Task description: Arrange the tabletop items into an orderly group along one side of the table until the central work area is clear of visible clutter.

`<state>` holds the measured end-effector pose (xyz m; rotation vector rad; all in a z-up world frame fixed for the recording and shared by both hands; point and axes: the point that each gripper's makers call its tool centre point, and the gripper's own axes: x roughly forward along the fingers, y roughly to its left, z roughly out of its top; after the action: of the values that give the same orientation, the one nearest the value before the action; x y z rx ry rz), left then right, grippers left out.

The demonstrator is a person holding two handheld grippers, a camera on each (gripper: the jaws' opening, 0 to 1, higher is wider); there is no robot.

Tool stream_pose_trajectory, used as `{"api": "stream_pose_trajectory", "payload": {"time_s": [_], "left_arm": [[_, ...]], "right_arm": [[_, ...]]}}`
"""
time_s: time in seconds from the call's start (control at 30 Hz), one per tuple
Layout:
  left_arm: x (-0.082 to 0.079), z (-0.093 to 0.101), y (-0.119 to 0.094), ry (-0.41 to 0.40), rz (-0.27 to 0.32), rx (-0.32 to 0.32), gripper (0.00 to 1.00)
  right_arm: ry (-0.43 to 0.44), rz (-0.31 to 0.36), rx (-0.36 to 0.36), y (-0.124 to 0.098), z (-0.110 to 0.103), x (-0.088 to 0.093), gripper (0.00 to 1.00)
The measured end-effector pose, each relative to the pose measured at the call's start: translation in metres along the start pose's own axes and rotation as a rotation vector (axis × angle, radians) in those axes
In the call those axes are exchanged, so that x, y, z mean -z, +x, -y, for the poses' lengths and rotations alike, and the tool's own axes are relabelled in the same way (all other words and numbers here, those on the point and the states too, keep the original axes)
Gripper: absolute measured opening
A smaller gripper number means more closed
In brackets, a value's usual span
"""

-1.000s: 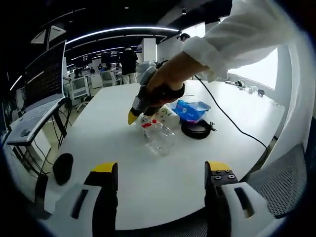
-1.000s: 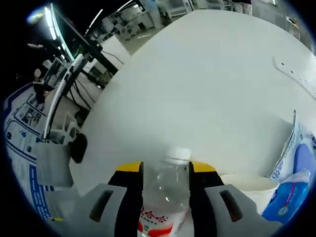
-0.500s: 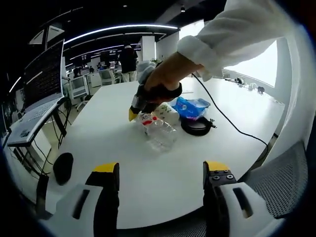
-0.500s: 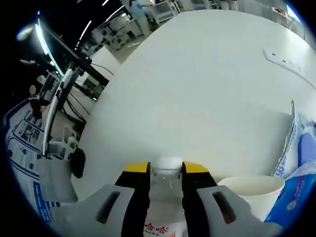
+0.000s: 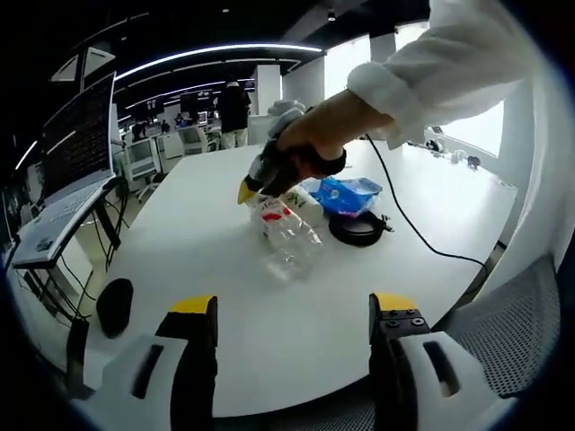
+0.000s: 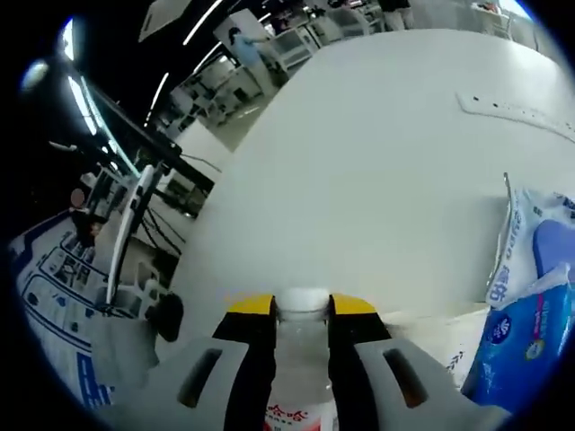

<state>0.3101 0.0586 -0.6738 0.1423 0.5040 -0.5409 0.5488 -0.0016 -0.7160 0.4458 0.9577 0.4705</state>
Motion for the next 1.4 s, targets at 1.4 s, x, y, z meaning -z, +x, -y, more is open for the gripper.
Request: {"api": "stream_pose_trajectory", "payload": {"time_s": [1.4], "left_arm": [[0.002, 0.006, -0.001, 0.025, -0.018, 0.034, 0.69]], "right_arm": [[-0.319, 0.349, -0.182, -0.077, -0.076, -0.069, 0.18]]}}
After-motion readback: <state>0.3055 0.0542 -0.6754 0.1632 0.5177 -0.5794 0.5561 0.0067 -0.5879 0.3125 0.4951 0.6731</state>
